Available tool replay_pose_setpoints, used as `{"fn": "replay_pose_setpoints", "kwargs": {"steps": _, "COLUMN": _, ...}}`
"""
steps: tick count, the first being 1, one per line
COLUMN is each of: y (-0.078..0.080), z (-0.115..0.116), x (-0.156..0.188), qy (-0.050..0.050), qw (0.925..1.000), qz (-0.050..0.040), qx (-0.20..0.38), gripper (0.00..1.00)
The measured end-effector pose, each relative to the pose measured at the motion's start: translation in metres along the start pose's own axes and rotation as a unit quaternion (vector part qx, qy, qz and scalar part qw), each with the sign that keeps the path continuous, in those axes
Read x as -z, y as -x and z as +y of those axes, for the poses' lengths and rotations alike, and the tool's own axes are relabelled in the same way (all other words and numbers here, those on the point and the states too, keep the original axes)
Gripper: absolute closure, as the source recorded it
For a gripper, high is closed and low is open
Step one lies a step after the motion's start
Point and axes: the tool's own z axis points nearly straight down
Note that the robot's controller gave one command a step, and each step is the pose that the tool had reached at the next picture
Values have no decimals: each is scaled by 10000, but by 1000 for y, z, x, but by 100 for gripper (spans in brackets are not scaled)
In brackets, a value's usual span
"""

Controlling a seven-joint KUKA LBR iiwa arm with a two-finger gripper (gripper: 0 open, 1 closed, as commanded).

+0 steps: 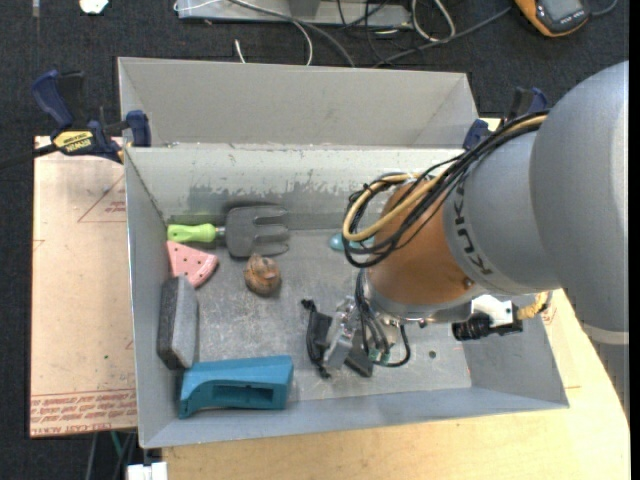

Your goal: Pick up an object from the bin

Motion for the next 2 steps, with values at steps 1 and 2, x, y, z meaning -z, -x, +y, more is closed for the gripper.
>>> {"fn": "replay_pose_setpoints", "kwargs": {"steps": 1, "y": -4, "z": 5, "x": 59, "qy": -13, "qw": 9999, "qz": 25, "qx": 136, "gripper": 100}}
{"fn": "replay_pose_setpoints", "kwargs": {"steps": 2, "y": 1, "z": 25, "x": 128, "qy": -20, "qw": 9999, "qz": 37, "qx": 139, "gripper": 100}}
